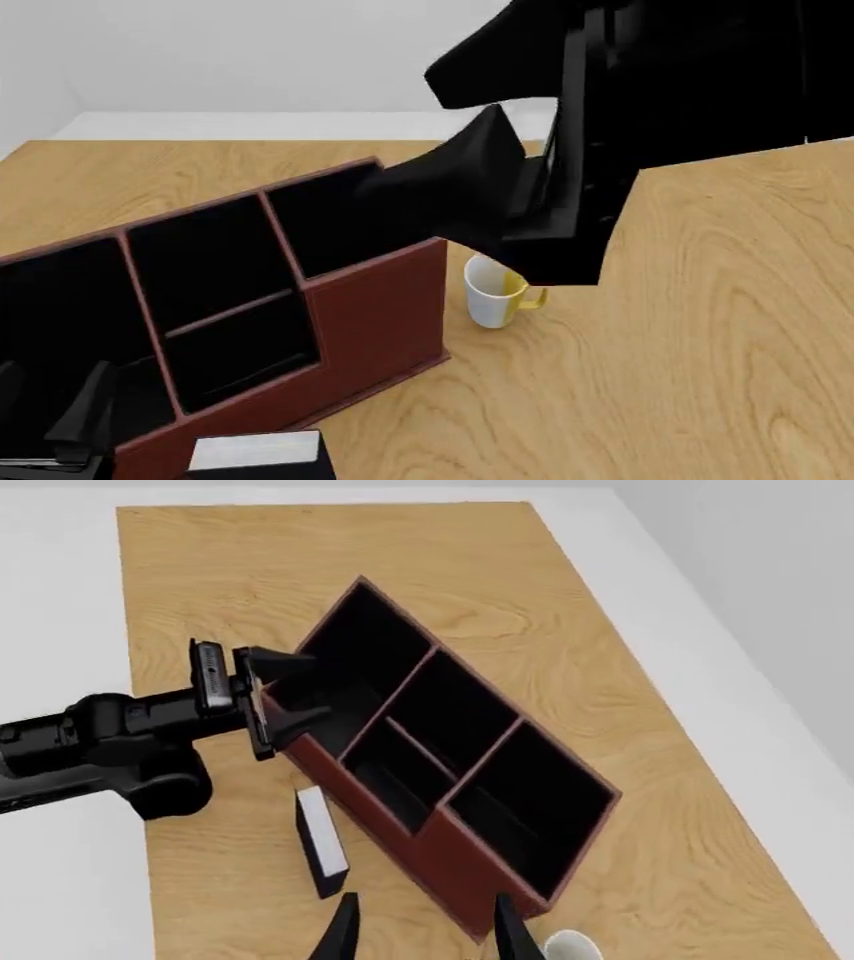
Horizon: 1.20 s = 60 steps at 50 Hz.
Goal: Pick up the book and place it in the front compartment of the caddy.
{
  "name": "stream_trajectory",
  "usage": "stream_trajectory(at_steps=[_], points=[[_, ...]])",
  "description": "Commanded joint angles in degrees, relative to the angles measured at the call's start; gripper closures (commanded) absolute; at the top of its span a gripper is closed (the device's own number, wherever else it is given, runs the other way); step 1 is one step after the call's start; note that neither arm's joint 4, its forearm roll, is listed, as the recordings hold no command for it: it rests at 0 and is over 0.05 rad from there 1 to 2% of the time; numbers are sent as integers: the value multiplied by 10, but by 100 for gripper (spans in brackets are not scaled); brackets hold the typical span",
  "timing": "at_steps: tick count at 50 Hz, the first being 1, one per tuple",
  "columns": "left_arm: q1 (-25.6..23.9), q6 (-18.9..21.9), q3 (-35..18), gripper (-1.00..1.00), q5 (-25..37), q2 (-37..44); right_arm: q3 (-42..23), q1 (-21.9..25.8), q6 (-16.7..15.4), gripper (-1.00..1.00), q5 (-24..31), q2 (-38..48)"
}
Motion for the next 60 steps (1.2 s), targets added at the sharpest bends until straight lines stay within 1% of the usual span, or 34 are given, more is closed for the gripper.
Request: stream_trajectory(at_steps=[1,6,10,12,16,21,29,34,40,47,60], points=[[0,0,0,-100,0,0,-18,39,-5,-100,24,35],[0,0,0,-100,0,0,-3,55,4,-100,18,42],[0,0,0,-100,0,0,15,59,6,-100,-3,52],[0,0,0,-100,0,0,16,69,18,-100,-5,57],[0,0,0,-100,0,0,39,80,25,-100,-26,60],[0,0,0,-100,0,0,45,87,32,-100,-37,68],[0,0,0,-100,0,0,88,94,35,-100,-70,75],[0,0,0,-100,0,0,102,98,40,-100,-82,82],[0,0,0,-100,0,0,127,93,35,-100,-107,92],[0,0,0,-100,0,0,142,93,38,-100,-124,106],[0,0,0,-100,0,0,186,103,51,-100,-170,126]])
